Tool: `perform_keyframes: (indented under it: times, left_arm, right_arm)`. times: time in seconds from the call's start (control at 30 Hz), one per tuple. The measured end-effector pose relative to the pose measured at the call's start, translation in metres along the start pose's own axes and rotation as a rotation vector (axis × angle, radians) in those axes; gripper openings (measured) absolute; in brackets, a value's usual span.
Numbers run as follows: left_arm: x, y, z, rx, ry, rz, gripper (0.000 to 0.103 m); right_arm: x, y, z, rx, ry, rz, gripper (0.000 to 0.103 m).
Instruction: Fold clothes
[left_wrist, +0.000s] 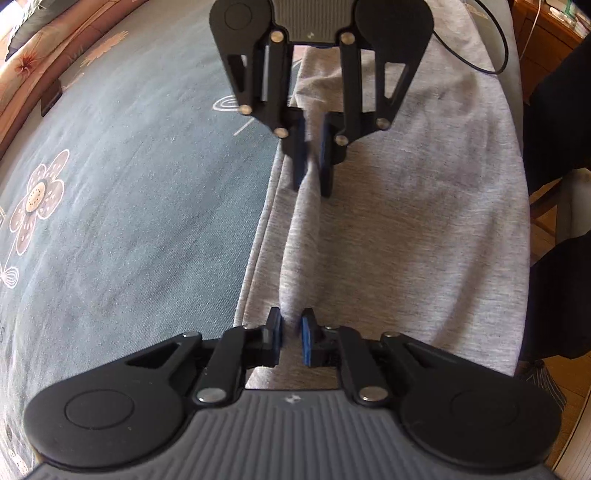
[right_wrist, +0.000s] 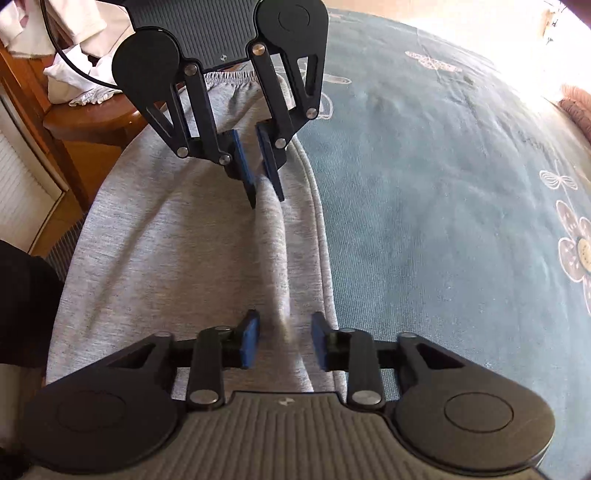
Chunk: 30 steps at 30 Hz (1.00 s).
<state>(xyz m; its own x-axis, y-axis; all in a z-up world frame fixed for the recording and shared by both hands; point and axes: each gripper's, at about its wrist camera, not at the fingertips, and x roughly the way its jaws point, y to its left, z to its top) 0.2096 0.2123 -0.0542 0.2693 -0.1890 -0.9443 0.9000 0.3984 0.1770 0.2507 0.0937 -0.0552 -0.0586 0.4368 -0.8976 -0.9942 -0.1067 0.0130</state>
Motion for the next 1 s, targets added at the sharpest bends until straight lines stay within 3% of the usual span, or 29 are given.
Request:
perform_keyframes:
  times: [0.1,0.17,0.2,0.27,0.3,0.37,0.43,0.5,0.53,0.6,0.7,0.77,0.87,0.93,1.0]
  left_arm:
    - [-0.009,0.003,-0.002,-0.036,-0.019,0.051,0.009]
    - [-0.008,0.011,-0.005,-0.114,-0.038,0.081,0.015]
    - [-0.001,0.016,-0.007,-0.167,-0.025,0.076,0.014]
    - [0.012,0.017,-0.009,-0.211,0.025,0.052,0.021]
    - [0.014,0.013,-0.010,-0.205,0.034,0.081,0.021]
    - [0.004,0.010,-0.015,-0.259,0.024,0.142,0.022]
    - [-0.013,0.012,-0.022,-0.367,0.002,0.171,0.027]
    - [-0.034,0.015,-0.024,-0.453,-0.049,0.176,0.035]
    - [-0.038,0.012,-0.027,-0.474,-0.063,0.155,0.046]
    - [-0.034,0.004,-0.030,-0.505,-0.056,0.100,0.051]
    - [-0.013,-0.005,-0.041,-0.517,0.056,0.122,0.051]
    - [0.000,0.004,-0.056,-0.606,0.109,0.155,0.052]
    - [-0.003,0.021,-0.084,-0.794,0.084,0.142,0.054]
    - [-0.011,0.025,-0.088,-0.851,0.091,0.155,0.051]
    - [-0.020,0.022,-0.083,-0.847,0.111,0.191,0.050]
  right_arm:
    - [-0.017,0.002,0.002,0.015,-0.034,-0.022,0.002]
    - [-0.022,0.000,0.003,0.028,-0.043,-0.060,0.002]
    - [-0.014,-0.003,0.003,0.045,-0.021,-0.066,0.003]
    - [0.005,-0.008,0.002,0.076,0.045,-0.081,0.011]
    - [0.012,-0.008,0.002,0.081,0.066,-0.099,0.016]
    - [0.002,-0.011,0.003,0.129,0.007,-0.124,0.021]
    - [-0.015,-0.016,0.001,0.214,-0.050,-0.172,0.042]
    - [-0.032,-0.016,-0.006,0.281,-0.093,-0.185,0.042]
    - [-0.037,-0.014,-0.011,0.311,-0.104,-0.176,0.042]
    - [-0.041,-0.009,-0.020,0.367,-0.096,-0.131,0.041]
    - [-0.033,0.003,-0.032,0.422,-0.063,-0.076,0.041]
    - [-0.026,0.012,-0.035,0.435,-0.057,-0.074,0.041]
    - [-0.010,0.006,-0.038,0.510,-0.058,-0.067,0.041]
    - [0.001,-0.003,-0.038,0.564,-0.064,-0.077,0.041]
    - [0.002,-0.007,-0.035,0.588,-0.078,-0.115,0.041]
